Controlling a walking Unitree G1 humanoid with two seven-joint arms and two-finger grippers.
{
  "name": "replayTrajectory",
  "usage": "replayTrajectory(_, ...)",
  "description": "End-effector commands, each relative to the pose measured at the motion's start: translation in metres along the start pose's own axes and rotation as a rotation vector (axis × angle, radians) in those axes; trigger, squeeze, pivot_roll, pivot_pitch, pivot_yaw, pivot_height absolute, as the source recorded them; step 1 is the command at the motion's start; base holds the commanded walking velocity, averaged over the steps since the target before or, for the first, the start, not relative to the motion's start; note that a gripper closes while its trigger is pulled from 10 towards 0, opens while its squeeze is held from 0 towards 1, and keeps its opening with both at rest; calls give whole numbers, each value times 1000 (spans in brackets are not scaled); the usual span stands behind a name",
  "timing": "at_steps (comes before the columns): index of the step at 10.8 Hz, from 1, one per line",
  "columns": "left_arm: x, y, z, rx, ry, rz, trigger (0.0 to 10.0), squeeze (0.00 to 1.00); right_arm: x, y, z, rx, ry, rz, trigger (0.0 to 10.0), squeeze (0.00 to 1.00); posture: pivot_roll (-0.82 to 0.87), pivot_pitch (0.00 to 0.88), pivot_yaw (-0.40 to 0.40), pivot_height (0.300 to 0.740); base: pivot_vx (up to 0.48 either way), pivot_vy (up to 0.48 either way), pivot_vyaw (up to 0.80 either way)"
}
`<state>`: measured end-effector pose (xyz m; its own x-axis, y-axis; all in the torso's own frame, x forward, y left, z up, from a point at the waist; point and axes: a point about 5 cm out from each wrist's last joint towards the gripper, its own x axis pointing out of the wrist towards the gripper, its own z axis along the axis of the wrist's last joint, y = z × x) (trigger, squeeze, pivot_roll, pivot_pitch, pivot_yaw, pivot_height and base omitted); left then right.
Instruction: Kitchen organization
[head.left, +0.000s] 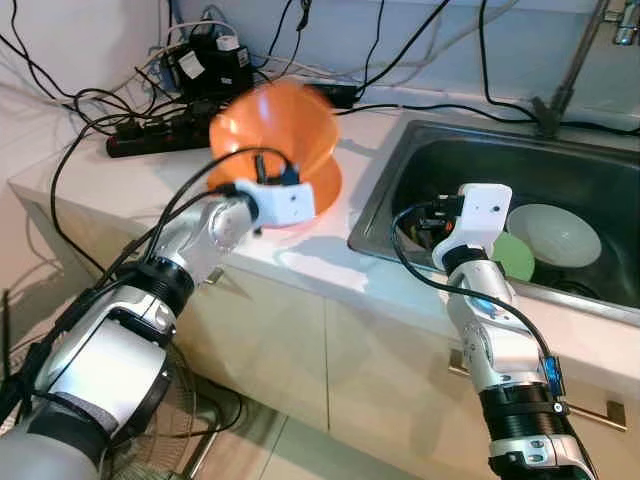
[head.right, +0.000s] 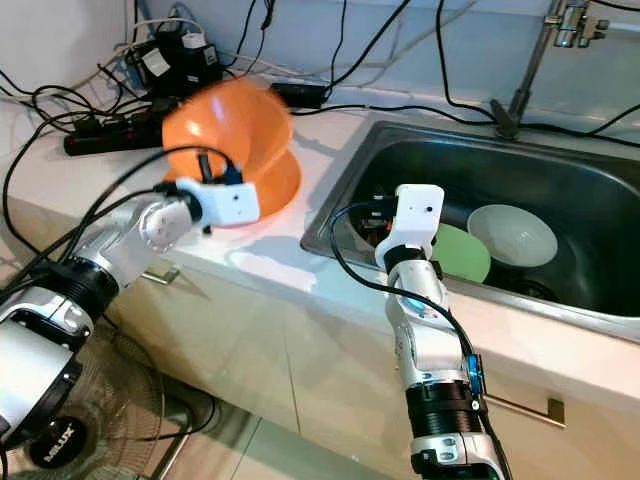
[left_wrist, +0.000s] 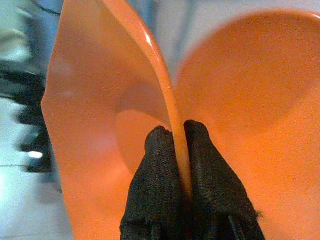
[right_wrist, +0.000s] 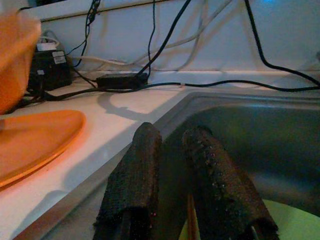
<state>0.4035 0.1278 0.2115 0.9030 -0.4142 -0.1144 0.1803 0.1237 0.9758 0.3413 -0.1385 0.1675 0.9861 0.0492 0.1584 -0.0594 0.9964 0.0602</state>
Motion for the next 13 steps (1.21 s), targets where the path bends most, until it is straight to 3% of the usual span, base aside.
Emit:
replayTrajectory(1,0,21,9,54,-44,92,0,0,3,3,4,11,-8,6,10000,0,118,0,65,740,0,0,0)
replayTrajectory(2,-1,26,20,86,-107,159,0,0,4,5,7,14,-17,9,10000,0,121,0,63,740,0,0,0)
replayTrajectory(3,-2,21,29,76,-156,160,10000,0,6,5,10,33,-27,14,10000,0,123,0,64,740,0,0,0)
replayTrajectory(4,-1,9,35,67,-175,127,10000,0,9,5,17,62,-47,19,10000,1000,123,0,64,740,0,0,0)
replayTrajectory(7,-6,-7,37,60,-184,82,10000,0,16,-8,42,130,-105,7,10000,1000,119,0,65,740,0,0,0)
replayTrajectory(8,-7,-11,35,68,-182,55,10000,0,17,-13,46,193,-105,23,10000,1000,121,1,66,740,0,0,0)
replayTrajectory(11,-7,-14,41,94,-204,24,10000,0,17,-1,51,291,-84,149,10000,1000,123,9,67,740,0,0,0)
replayTrajectory(12,-6,-16,44,101,-218,11,10000,0,16,5,52,288,-79,197,10000,0,123,9,67,740,0,0,0)
replayTrajectory(13,-6,-20,49,107,-236,-9,10000,0,15,9,50,288,-73,225,10000,0,124,10,68,740,0,0,0)
